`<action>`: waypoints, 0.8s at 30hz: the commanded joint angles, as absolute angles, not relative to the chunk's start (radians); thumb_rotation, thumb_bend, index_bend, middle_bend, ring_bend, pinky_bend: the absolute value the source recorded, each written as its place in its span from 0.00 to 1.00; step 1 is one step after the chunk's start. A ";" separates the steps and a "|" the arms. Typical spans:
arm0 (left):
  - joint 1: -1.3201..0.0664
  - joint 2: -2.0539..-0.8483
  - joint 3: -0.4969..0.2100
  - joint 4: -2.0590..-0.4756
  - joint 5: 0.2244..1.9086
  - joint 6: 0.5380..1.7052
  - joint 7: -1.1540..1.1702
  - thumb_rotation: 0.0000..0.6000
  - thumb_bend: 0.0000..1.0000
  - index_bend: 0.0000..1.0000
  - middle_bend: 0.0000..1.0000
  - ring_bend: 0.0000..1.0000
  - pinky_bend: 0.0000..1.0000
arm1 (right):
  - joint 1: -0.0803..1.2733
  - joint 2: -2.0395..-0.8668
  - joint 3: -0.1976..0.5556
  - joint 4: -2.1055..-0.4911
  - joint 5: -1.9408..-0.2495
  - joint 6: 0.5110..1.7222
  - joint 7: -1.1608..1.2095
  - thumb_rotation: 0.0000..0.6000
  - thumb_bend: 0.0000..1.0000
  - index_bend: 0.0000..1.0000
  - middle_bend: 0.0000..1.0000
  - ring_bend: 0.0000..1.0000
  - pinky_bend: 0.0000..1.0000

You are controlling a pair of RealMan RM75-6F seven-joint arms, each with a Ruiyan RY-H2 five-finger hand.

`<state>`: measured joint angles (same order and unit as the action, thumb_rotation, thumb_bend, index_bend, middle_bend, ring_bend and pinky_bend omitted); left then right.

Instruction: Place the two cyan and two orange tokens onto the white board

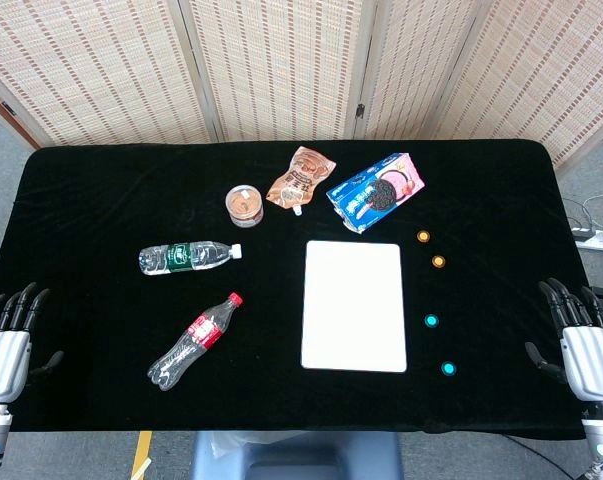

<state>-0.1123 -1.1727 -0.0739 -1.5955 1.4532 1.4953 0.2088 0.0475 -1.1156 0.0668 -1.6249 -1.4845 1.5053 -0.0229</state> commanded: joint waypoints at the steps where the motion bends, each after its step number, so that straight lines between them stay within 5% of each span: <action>1: -0.112 -1.172 -0.073 -1.597 1.454 1.496 0.211 1.00 0.25 0.08 0.06 0.11 0.00 | 0.051 -1.115 0.068 -1.628 -1.477 1.496 -0.031 1.00 0.33 0.00 0.10 0.16 0.00; 11: -0.108 -1.171 -0.070 -1.598 1.465 1.507 0.205 1.00 0.25 0.08 0.06 0.11 0.00 | 0.068 -1.109 0.052 -1.636 -1.531 1.480 -0.001 1.00 0.33 0.04 0.10 0.08 0.00; 24: -0.110 -1.164 -0.068 -1.615 1.485 1.517 0.208 1.00 0.25 0.08 0.06 0.12 0.00 | 0.121 -1.224 -0.048 -1.539 -1.655 1.362 -0.007 1.00 0.33 0.31 0.09 0.02 0.00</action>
